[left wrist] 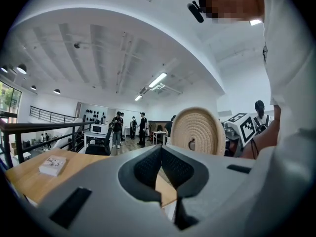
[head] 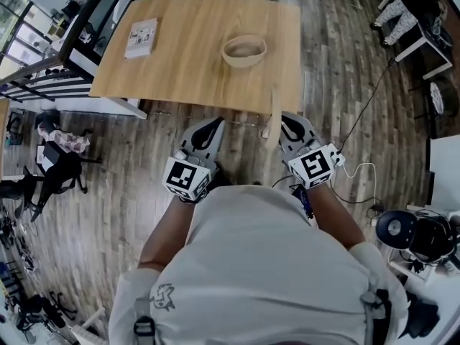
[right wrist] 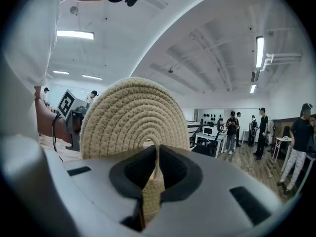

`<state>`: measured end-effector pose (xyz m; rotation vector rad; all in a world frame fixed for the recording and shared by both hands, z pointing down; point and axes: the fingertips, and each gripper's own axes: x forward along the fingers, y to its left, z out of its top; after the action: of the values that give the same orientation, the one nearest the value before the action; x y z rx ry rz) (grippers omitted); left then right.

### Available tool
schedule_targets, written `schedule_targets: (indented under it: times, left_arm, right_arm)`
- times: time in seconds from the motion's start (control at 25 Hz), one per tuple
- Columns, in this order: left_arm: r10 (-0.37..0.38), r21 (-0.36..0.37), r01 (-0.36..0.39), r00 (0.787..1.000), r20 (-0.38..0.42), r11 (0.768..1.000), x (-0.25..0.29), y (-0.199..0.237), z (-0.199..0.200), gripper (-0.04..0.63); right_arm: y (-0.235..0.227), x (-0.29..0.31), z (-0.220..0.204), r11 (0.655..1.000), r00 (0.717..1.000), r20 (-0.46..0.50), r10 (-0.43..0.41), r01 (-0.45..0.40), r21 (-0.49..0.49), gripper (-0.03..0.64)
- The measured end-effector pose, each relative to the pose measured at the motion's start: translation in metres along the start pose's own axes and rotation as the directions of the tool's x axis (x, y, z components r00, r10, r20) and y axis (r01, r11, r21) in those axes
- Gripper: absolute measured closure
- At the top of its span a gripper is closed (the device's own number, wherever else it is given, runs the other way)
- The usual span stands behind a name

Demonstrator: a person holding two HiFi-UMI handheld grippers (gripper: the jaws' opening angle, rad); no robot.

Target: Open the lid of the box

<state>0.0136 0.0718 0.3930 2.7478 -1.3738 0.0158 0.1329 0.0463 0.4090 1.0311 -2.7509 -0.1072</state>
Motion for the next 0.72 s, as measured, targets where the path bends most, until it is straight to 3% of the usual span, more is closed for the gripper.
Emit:
schedule_targets:
  times: [0.24, 0.48, 0.72]
  left_arm:
    - [0.037, 0.001, -0.037, 0.999, -0.029, 0.999, -0.006, -0.034, -0.007, 0.589]
    - [-0.010, 0.031, 0.009, 1.000, 0.005, 0.999, -0.011, -0.068, 0.000, 0.589]
    - [-0.016, 0.028, 0.017, 1.000, -0.019, 0.999, -0.014, -0.083, -0.008, 0.589]
  right_arm:
    - [0.002, -0.041, -0.004, 1.000, 1.000, 0.014, 0.022, -0.022, 0.002, 0.591]
    - [0.010, -0.069, -0.008, 0.999, 0.999, 0.021, 0.046, -0.046, 0.002, 0.591]
    - [0.024, -0.086, -0.011, 0.998, 0.997, 0.036, 0.063, -0.063, 0.015, 0.591]
